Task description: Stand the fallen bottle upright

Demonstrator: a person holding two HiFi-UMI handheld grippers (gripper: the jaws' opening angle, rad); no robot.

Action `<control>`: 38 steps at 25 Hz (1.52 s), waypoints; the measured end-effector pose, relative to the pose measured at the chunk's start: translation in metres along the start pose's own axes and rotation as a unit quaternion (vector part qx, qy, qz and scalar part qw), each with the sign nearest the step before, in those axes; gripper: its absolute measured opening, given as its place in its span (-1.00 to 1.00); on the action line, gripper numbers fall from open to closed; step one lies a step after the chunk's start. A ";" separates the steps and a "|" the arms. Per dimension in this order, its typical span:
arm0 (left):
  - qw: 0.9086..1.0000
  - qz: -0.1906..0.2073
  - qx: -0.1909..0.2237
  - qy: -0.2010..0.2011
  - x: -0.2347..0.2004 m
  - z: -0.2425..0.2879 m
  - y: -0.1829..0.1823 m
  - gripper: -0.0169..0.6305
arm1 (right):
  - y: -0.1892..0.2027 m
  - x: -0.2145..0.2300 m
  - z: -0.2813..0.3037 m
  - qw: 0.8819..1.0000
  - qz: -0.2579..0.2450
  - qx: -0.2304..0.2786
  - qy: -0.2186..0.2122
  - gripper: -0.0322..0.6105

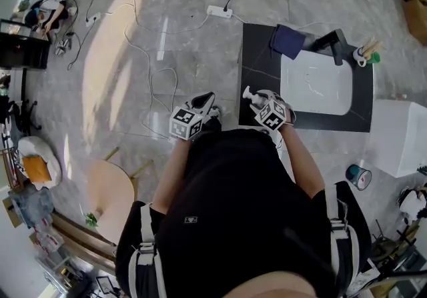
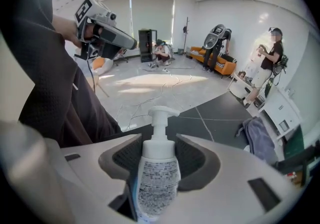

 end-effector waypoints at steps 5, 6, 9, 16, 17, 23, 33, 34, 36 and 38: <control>0.999 0.027 -0.013 0.035 -0.011 0.004 -0.012 -0.90 | -0.011 0.003 -0.008 0.998 0.041 0.018 0.040 -0.09; 0.998 0.034 -0.016 0.043 -0.013 0.006 -0.015 -0.90 | -0.012 0.004 -0.010 0.997 0.050 0.021 0.048 -0.09; 0.996 0.053 -0.023 0.069 -0.017 0.011 -0.024 -0.90 | -0.016 0.005 -0.017 0.994 0.077 0.032 0.076 -0.10; 0.985 0.097 -0.050 0.131 -0.017 0.018 -0.028 -0.90 | -0.024 0.001 -0.037 0.980 0.117 0.064 0.148 -0.10; 0.984 0.102 -0.055 0.138 -0.015 0.021 -0.027 -0.90 | -0.021 0.001 -0.040 0.978 0.121 0.066 0.155 -0.10; 0.980 0.111 -0.058 0.152 0.005 0.022 -0.027 -0.90 | -0.005 -0.009 -0.062 0.972 0.145 0.075 0.170 -0.10; 0.983 0.097 -0.058 0.143 0.064 0.029 -0.015 -0.90 | 0.025 -0.019 -0.094 0.971 0.156 0.105 0.148 -0.10; 0.983 0.096 -0.059 0.142 0.071 0.030 -0.012 -0.90 | 0.029 -0.020 -0.096 0.971 0.156 0.108 0.144 -0.10; 0.984 0.093 -0.059 0.137 0.083 0.031 -0.009 -0.90 | 0.036 -0.021 -0.099 0.972 0.156 0.115 0.135 -0.10; 0.986 0.090 -0.057 0.131 0.092 0.034 -0.008 -0.90 | 0.043 -0.021 -0.101 0.972 0.157 0.123 0.127 -0.10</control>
Point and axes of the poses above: the fingertips, and each gripper's own axes: z forward along the fingers, x to its right, y out of its underside, the point moved 3 cm from there along -z, backward along the fingers, and after that the axes turned 1 degree about -y, right-handed, at the moved point
